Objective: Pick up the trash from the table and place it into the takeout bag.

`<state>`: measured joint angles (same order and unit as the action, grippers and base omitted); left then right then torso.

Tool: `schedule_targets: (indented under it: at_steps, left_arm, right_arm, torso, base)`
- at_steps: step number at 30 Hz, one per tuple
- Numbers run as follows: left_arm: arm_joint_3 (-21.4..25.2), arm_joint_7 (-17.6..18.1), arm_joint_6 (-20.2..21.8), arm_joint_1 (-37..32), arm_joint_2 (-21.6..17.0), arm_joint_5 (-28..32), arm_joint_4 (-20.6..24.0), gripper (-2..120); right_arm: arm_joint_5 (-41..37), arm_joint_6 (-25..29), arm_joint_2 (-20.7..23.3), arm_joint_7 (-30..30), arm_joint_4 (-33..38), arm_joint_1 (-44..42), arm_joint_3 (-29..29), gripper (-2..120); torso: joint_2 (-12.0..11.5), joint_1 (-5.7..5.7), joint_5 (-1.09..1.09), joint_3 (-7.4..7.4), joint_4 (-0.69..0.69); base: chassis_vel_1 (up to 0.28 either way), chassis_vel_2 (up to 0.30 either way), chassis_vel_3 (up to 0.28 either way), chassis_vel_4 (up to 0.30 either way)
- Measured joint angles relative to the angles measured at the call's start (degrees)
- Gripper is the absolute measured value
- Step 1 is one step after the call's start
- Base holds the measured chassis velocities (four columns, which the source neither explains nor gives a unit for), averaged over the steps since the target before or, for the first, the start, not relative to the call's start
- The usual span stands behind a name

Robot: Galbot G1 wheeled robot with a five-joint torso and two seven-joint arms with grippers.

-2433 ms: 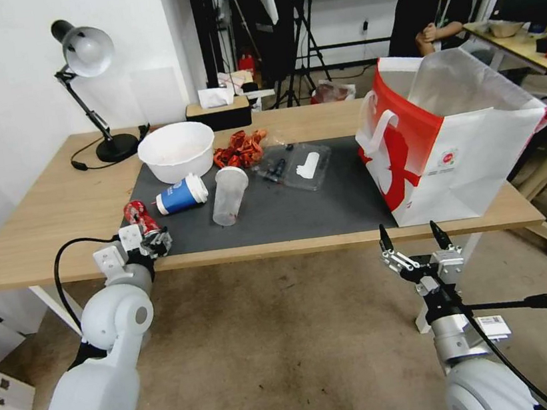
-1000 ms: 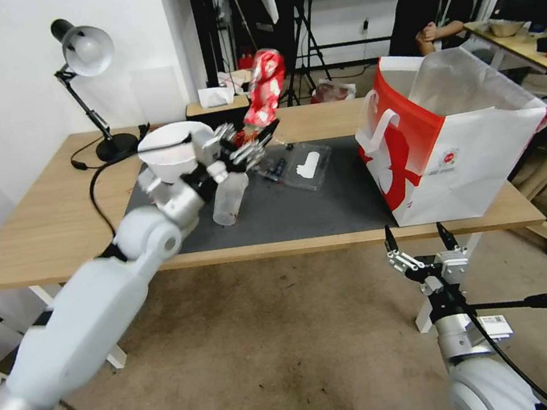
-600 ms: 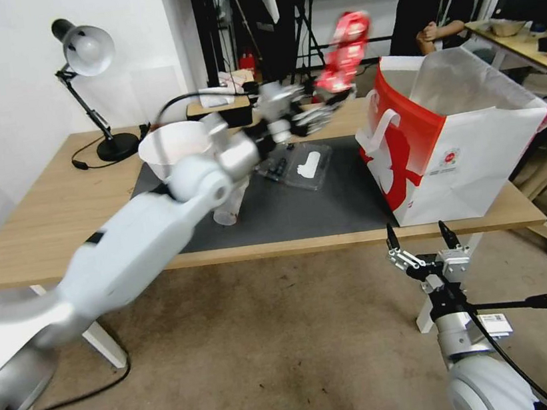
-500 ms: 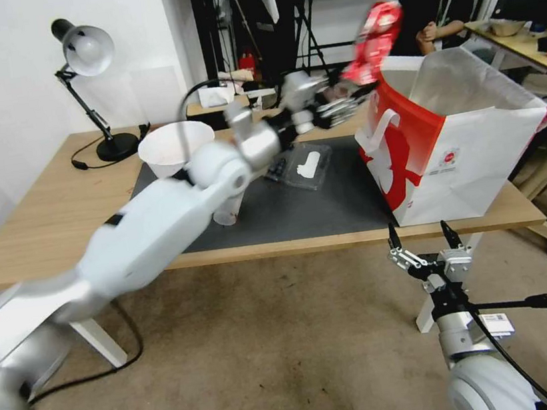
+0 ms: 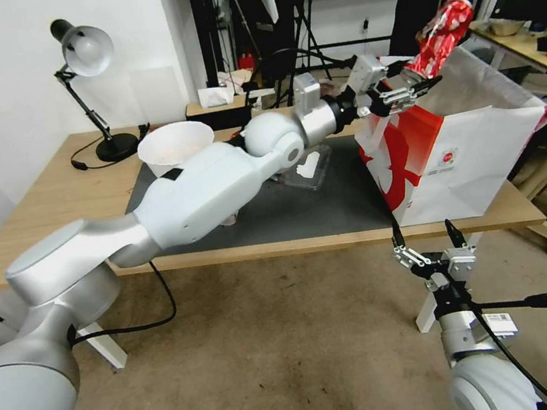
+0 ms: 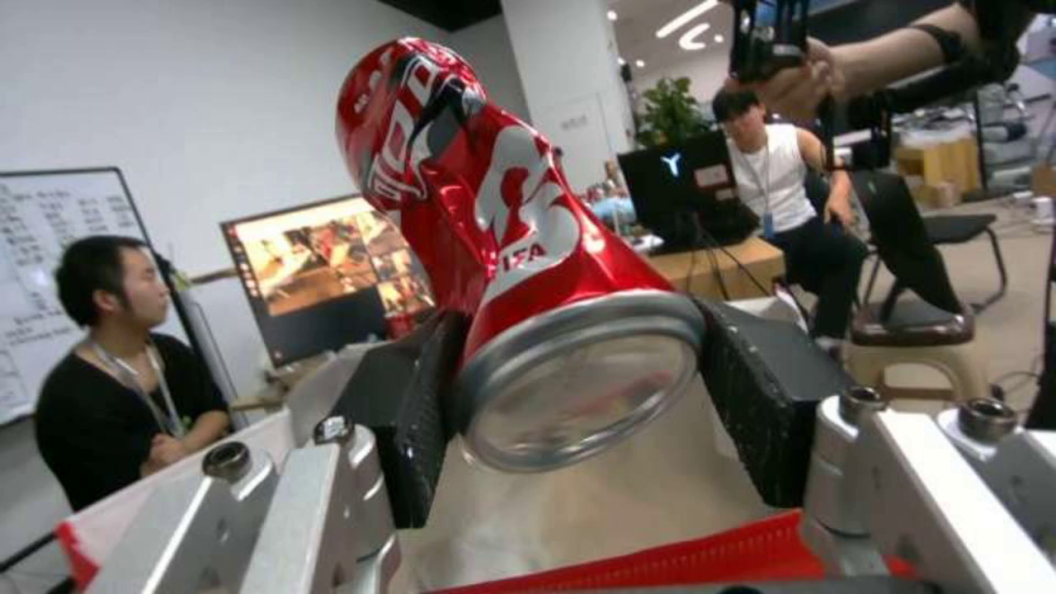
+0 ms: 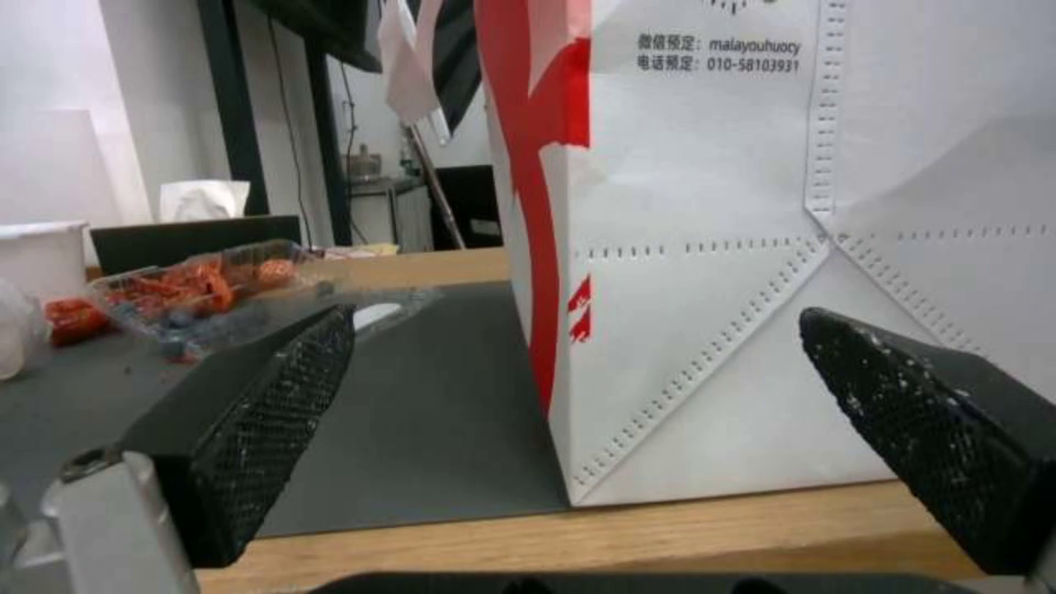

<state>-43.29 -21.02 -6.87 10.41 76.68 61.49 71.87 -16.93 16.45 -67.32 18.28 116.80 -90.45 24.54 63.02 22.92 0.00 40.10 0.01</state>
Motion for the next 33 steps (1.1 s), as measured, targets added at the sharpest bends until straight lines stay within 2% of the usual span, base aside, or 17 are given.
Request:
schedule_targets:
  at_steps: [5,10,12,16,17,20,21,24,26,29,30,33]
  left_arm:
    - [-1.26,-0.43,0.64,0.96,0.54,0.37,-0.62,50]
    - [-2.38,-0.68,1.53,2.55,2.37,0.01,-3.78,50]
    - [-2.47,-0.69,1.53,2.76,2.52,-0.07,-4.20,55]
    - [-2.16,-0.54,1.52,2.99,2.59,-0.11,-4.50,73]
    - [-2.16,-0.54,1.52,2.99,2.59,-0.11,-4.50,73]
    - [-1.45,0.20,1.47,2.57,2.29,-0.10,-3.70,87]
    - [-1.45,0.20,1.47,2.57,2.29,-0.10,-3.70,87]
    - [0.87,2.60,1.43,1.23,1.52,0.23,-2.07,99]
    - [2.18,3.97,1.42,0.46,1.06,0.50,-1.35,99]
    - [6.23,9.14,1.35,-2.37,-1.00,1.83,1.24,100]
    - [6.23,9.14,1.35,-2.37,-1.00,1.83,1.24,100]
    - [9.83,13.50,1.29,-5.96,-3.65,2.94,3.72,100]
  right_arm:
    - [-0.02,0.03,-0.08,-0.02,-0.07,0.06,0.01,100]
    - [-0.03,0.21,-0.39,-0.08,-0.11,0.28,-0.02,100]
    - [-0.05,0.23,-0.41,-0.08,-0.11,0.26,0.02,100]
    - [-0.10,0.42,-0.41,-0.13,0.03,-0.10,0.42,100]
    - [-0.10,0.42,-0.41,-0.13,0.03,-0.10,0.42,100]
    - [-0.12,0.49,-0.46,-0.15,0.07,-0.20,0.51,100]
    - [-0.12,0.49,-0.46,-0.15,0.07,-0.20,0.51,100]
    - [-0.12,0.49,-0.50,-0.15,0.19,-0.19,0.51,100]
    - [-0.12,0.50,-0.50,-0.15,0.24,-0.19,0.51,100]
    - [-0.11,0.49,-0.53,-0.15,0.26,-0.15,0.43,100]
    - [-0.11,0.49,-0.53,-0.15,0.26,-0.15,0.43,100]
    - [-0.07,0.45,-0.72,-0.15,0.27,-0.15,0.31,100]
  torso:
    - [0.00,0.00,0.00,0.00,0.00]
    - [0.01,0.00,0.00,0.00,-0.01]
    - [0.01,0.00,0.01,0.00,-0.01]
    - [0.01,0.00,0.00,0.00,-0.01]
    - [0.01,0.00,0.00,0.00,-0.01]
    - [0.01,0.00,0.00,0.00,-0.01]
    - [0.01,0.00,0.00,0.00,-0.01]
    - [0.01,0.00,0.00,0.00,-0.01]
    - [0.01,0.00,-0.01,0.00,-0.01]
    - [0.01,0.00,-0.01,0.00,0.00]
    - [0.01,0.00,-0.01,0.00,0.00]
    - [0.01,0.00,-0.02,0.00,0.00]
  base:
    - [0.000,0.000,0.000,0.000]
    - [0.000,0.000,0.000,0.000]
    - [0.000,0.000,0.000,0.000]
    - [0.000,0.000,0.000,0.000]
    - [0.000,0.000,0.000,0.000]
    - [0.000,0.000,0.000,0.000]
    - [0.000,0.000,0.000,0.000]
    - [0.000,0.000,0.000,0.000]
    - [0.000,0.000,0.000,0.000]
    - [0.000,0.000,0.000,0.000]
    - [0.000,0.000,0.000,0.000]
    - [0.000,0.000,0.000,0.000]
